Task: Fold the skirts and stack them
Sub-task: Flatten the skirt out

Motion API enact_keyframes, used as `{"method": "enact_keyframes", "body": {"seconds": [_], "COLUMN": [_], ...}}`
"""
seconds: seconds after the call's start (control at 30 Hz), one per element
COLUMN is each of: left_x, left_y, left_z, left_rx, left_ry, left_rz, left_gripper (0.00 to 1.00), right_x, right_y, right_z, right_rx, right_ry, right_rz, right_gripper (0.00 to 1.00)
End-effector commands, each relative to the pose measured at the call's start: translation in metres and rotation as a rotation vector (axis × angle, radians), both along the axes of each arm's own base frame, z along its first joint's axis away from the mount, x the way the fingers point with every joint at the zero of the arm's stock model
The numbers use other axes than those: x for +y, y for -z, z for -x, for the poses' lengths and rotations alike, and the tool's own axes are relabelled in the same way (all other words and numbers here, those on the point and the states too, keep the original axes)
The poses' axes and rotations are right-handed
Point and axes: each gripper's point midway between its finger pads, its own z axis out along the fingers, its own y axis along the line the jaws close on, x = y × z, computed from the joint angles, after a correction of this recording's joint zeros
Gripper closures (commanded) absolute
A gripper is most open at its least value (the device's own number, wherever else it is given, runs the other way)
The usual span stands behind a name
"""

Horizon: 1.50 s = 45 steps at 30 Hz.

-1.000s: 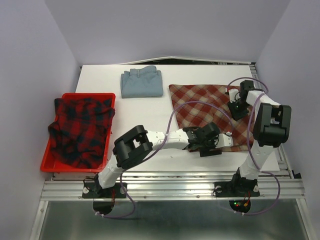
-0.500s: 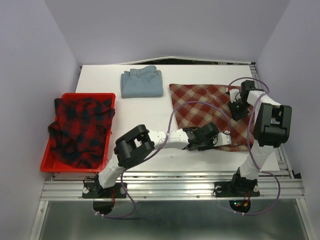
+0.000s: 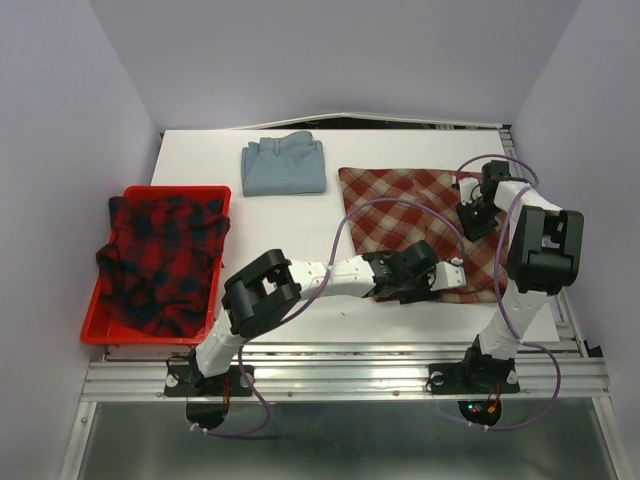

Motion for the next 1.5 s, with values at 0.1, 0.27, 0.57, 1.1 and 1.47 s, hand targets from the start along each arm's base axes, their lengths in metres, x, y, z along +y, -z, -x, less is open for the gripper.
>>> {"method": "enact_keyframes", "body": {"seconds": [0.1, 0.27, 0.57, 1.1, 1.47], "left_x": [-0.021, -0.016, -0.004, 0.038, 0.055], "left_y": [-0.024, -0.02, -0.025, 0.013, -0.023], "left_z": [-0.007, -0.016, -0.022, 0.05, 0.042], "left_rx": [-0.042, -0.063, -0.07, 0.114, 0.166], "left_ry": [0.017, -0.02, -0.039, 0.107, 0.019], "left_rz": [0.058, 0.052, 0.054, -0.087, -0.01], "left_gripper": [0.34, 0.56, 0.88, 0.86, 0.38], "right_x": [-0.001, -0.005, -0.004, -0.018, -0.026], "right_y": [0.008, 0.009, 0.009, 0.009, 0.029], "right_z": [0.007, 0.007, 0.004, 0.004, 0.032], "right_rx": [0.044, 0.044, 0.04, 0.041, 0.103], "right_ry": [0.003, 0.007, 0.008, 0.003, -0.074], "right_rz": [-0.027, -0.023, -0.03, 0.008, 0.074], "right_gripper": [0.74, 0.74, 0.74, 0.75, 0.76]}}
